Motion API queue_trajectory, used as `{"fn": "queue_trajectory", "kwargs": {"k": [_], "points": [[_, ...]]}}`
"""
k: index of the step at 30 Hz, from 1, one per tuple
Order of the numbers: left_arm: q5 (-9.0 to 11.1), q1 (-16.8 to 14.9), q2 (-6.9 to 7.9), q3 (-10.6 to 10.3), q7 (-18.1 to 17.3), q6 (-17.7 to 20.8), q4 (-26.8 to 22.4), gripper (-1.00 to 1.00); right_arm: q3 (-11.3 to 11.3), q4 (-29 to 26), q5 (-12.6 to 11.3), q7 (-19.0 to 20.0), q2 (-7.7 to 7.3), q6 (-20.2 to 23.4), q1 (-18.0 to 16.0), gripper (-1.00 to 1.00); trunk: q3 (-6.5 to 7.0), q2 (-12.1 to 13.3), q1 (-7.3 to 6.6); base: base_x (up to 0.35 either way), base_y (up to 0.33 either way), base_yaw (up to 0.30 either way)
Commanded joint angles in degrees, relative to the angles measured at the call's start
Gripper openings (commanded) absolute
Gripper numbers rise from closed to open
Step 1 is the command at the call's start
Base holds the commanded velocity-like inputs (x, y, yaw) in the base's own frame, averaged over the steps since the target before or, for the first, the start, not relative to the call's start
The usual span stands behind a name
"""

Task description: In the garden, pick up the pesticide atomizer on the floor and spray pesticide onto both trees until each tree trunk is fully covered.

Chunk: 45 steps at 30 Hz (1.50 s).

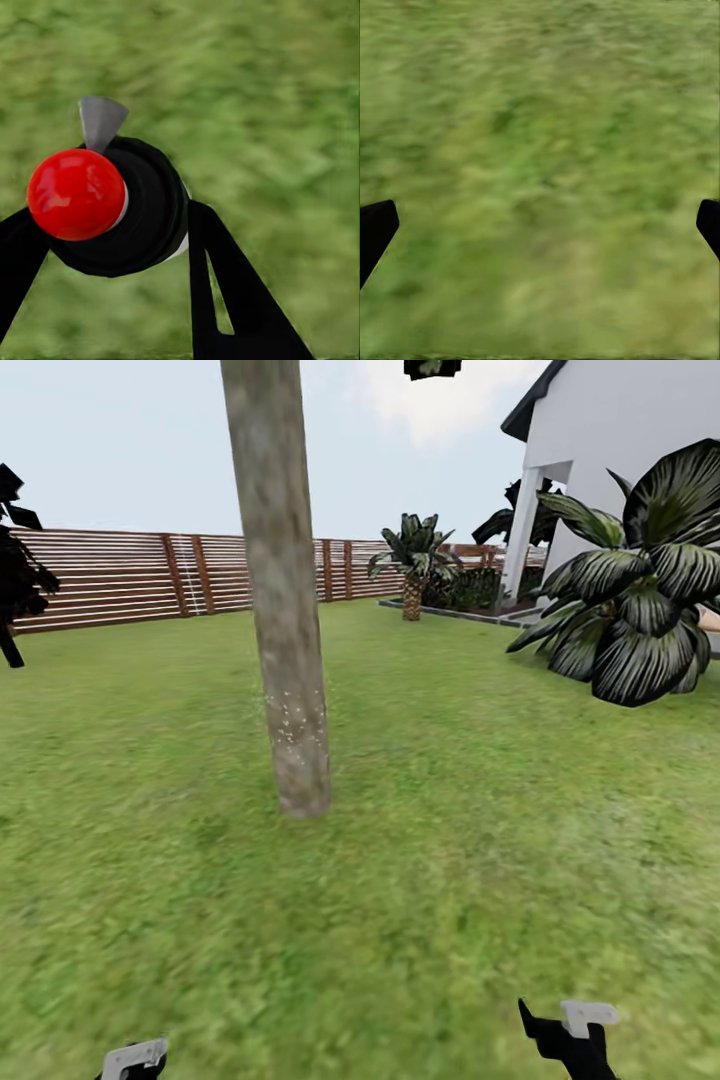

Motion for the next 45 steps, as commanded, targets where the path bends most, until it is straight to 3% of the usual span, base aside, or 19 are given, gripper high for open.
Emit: {"fn": "queue_trajectory", "kwargs": {"k": [1,6,21,28,45], "points": [[0.8,0.0,-0.01,0.2,-0.5,-0.1,0.1,-1.00,-0.5,-0.1,0.3,0.5,0.06,-0.2,-0.1,1.00,-0.01,0.0,-0.04,-0.281,0.215,0.265],[2.2,0.0,-0.01,0.2,-0.5,-0.2,0.0,-1.00,-0.5,-0.1,0.3,0.5,0.06,-0.2,-0.1,1.00,0.14,0.0,-0.04,-0.250,0.235,0.269],[2.7,0.0,0.16,0.3,-0.5,-0.2,0.0,-1.00,-0.5,-0.1,0.3,0.5,0.15,-0.2,0.0,1.00,0.55,0.0,-0.04,-0.193,0.274,0.271],[3.4,0.0,0.35,1.8,-0.5,-0.2,0.0,-1.00,-0.5,-0.1,0.3,0.5,0.15,-0.2,0.0,1.00,0.74,0.0,-0.04,-0.227,0.251,0.271],[3.5,0.0,0.43,2.0,-0.5,-0.2,0.0,-1.00,-0.5,-0.2,0.2,0.5,0.13,-0.2,0.0,1.00,1.20,0.0,-0.04,-0.234,0.244,0.271]]}}
